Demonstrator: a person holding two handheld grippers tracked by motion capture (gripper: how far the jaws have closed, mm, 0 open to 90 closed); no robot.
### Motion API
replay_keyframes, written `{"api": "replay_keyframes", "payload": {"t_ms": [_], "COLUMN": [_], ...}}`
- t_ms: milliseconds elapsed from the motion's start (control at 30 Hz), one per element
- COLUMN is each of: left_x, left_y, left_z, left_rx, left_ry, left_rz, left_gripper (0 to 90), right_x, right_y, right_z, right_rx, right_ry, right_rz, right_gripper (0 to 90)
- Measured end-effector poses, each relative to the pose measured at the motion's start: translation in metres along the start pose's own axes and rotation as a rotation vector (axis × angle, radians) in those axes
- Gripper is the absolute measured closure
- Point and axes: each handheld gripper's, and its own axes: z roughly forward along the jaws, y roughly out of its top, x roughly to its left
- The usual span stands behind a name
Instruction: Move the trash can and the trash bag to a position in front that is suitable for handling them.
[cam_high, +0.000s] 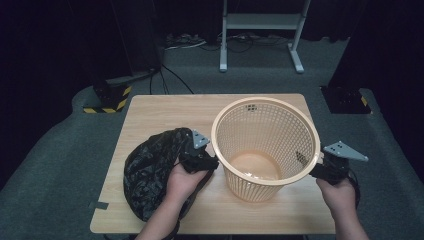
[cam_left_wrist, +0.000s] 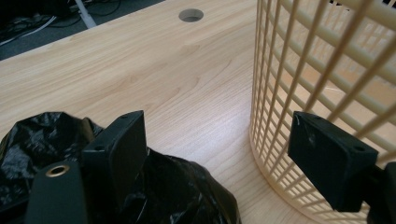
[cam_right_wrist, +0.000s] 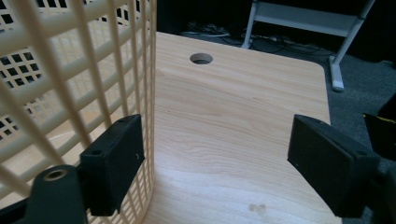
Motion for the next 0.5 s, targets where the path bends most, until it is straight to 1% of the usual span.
{"api": "replay_keyframes", "payload": {"t_ms": [33,67,133,167,200,233,267,300,333,367,400,433,467,500], "left_x": [0.002,0.002,0.005,0.005,0.008,0.010,0.010,0.013,0.013,0.014,0.017,0.019,0.023,0.027], "left_y": [-0.001,-0.002,-0.003,-0.003,-0.006,-0.007,-0.007,-0.010,-0.010,-0.012,-0.014,-0.015,-0.017,-0.018], "left_z": [-0.003,-0.005,-0.012,-0.012,-0.019,-0.023,-0.023,-0.031,-0.031,-0.036,-0.041,-0.044,-0.046,-0.048], "left_rx": [0.002,-0.008,-0.006,-0.006,-0.019,-0.019,-0.019,-0.022,-0.022,-0.025,-0.022,-0.023,-0.025,-0.028], "left_ry": [0.000,0.004,0.007,0.007,0.014,0.015,0.015,0.014,0.014,0.015,0.017,0.018,0.029,0.042], "left_rz": [0.007,-0.006,0.004,0.004,-0.001,-0.002,-0.002,-0.004,-0.004,-0.007,0.002,0.008,0.017,0.011], "left_gripper": [19.7,19.9,19.9,20.0,20.1,20.2,20.3,20.4,20.3,20.3,20.3,19.9,18.5,18.1], "right_x": [0.003,0.006,0.013,0.017,0.021,0.023,0.027,0.030,0.030,0.036,0.038,0.039,0.040,0.039], "right_y": [0.000,0.000,-0.001,-0.001,-0.002,-0.003,-0.003,-0.004,-0.004,-0.005,-0.005,-0.005,-0.005,-0.006], "right_z": [-0.001,-0.001,-0.003,-0.004,-0.006,-0.006,-0.008,-0.009,-0.009,-0.010,-0.010,-0.010,-0.009,-0.008], "right_rx": [0.000,-0.001,-0.001,-0.003,-0.004,-0.006,-0.007,-0.009,-0.009,-0.010,-0.011,-0.011,-0.005,0.006], "right_ry": [0.000,0.002,0.007,0.011,0.014,0.019,0.027,0.031,0.031,0.040,0.042,0.044,0.047,0.042], "right_rz": [-0.001,-0.004,-0.006,-0.008,-0.013,-0.015,-0.018,-0.020,-0.020,-0.026,-0.033,-0.036,-0.035,-0.030], "right_gripper": [20.8,21.3,22.1,22.3,22.3,22.3,22.2,22.1,22.1,21.9,21.4,19.6,15.3,13.1]}}
